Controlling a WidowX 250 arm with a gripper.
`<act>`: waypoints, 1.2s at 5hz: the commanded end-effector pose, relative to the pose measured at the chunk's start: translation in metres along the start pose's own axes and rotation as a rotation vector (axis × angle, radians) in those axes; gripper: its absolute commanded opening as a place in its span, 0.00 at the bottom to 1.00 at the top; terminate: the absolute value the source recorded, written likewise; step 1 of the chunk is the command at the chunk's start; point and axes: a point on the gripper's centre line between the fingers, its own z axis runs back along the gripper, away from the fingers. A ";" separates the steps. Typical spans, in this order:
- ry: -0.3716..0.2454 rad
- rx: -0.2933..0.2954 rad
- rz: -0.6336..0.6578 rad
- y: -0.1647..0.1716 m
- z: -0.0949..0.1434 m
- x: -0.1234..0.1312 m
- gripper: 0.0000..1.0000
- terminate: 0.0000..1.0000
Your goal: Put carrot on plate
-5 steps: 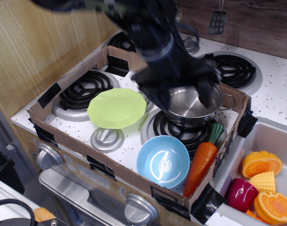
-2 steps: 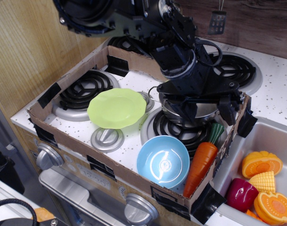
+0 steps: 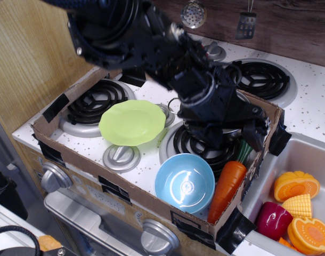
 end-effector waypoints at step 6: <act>-0.038 -0.104 0.053 -0.017 -0.002 0.005 0.00 0.00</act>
